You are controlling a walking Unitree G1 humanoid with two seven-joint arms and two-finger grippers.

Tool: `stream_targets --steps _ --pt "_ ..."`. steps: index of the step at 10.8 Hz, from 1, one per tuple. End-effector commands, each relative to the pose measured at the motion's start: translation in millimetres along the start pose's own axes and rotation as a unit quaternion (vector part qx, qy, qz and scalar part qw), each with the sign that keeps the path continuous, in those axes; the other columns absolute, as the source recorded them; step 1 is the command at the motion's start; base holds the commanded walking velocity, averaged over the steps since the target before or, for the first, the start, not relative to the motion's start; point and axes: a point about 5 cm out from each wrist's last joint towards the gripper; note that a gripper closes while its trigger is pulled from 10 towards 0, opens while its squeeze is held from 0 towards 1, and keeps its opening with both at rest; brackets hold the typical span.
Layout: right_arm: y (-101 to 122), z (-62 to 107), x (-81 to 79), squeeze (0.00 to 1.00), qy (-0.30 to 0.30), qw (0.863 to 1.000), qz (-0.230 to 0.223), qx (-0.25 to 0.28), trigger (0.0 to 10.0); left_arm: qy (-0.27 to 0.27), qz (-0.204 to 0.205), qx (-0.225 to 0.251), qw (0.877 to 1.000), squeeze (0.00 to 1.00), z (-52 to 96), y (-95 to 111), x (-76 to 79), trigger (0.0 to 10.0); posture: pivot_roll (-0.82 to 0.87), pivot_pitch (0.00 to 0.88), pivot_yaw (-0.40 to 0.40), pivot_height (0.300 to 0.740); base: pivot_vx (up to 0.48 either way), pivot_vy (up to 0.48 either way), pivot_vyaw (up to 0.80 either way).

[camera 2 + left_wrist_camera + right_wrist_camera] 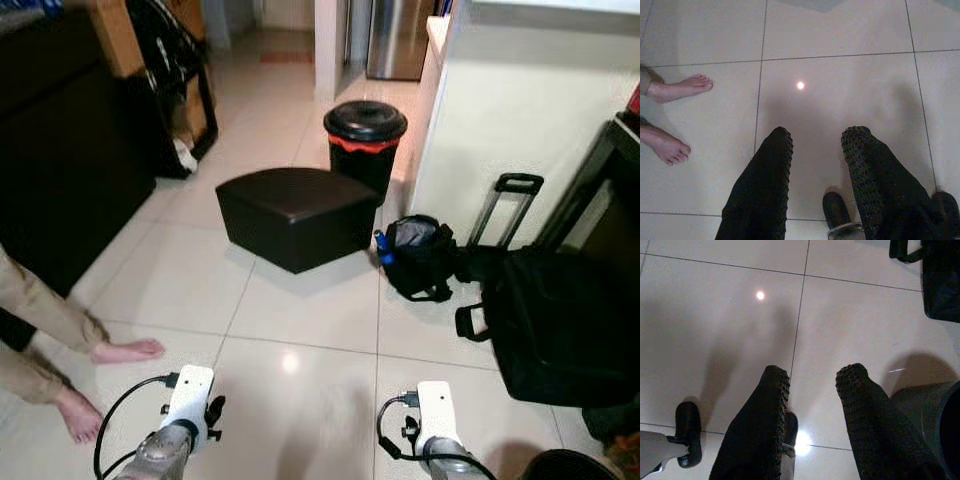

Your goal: Picking trash to rubbish bin

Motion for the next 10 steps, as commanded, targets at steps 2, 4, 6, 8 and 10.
stream_targets --steps 2,4,6,8,10 --pt "0.2 0.1 -0.4 0.0 -0.001 1.0 0.001 0.004 10.0 0.004 -0.008 0.0 1.0 0.0 -0.4 1.1 -1.7 10.0 -0.02 0.0 0.012 0.74 0.0 0.0 0.0" --pt "1.8 -0.4 -1.7 0.0 -0.002 1.0 0.0 0.007 10.0 0.006 -0.009 0.003 1.0 0.0 -1.0 3.3 -3.8 10.0 -0.01 0.0 0.01 0.74 0.0 0.0 0.0" --pt "4.0 -1.0 -4.2 0.0 0.001 1.0 -0.001 0.01 10.0 0.005 -0.011 -0.003 1.0 0.0 -0.4 0.6 -2.5 10.0 -0.01 0.0 0.015 0.74 0.0 0.0 0.0" --pt "5.4 -1.1 -3.2 0.0 -0.001 1.0 -0.005 0.012 10.0 0.004 -0.013 -0.004 1.0 0.0 -0.6 0.6 -2.1 10.0 -0.01 0.004 0.015 0.74 0.0 0.0 0.0" --pt "5.9 -1.2 -2.6 0.0 -0.001 1.0 -0.005 0.012 10.0 0.005 -0.013 -0.006 1.0 0.0 -0.7 0.5 -3.5 10.0 -0.01 0.006 0.015 0.74 0.0 0.0 0.0"
Point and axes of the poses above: a point about 5 cm out from each wrist's last joint towards the gripper, its own z axis pointing back from the gripper into the wrist, its own y axis along the axis of the wrist's last joint, x = y × z, and after that the axes turned 5 degrees about -z, right-handed
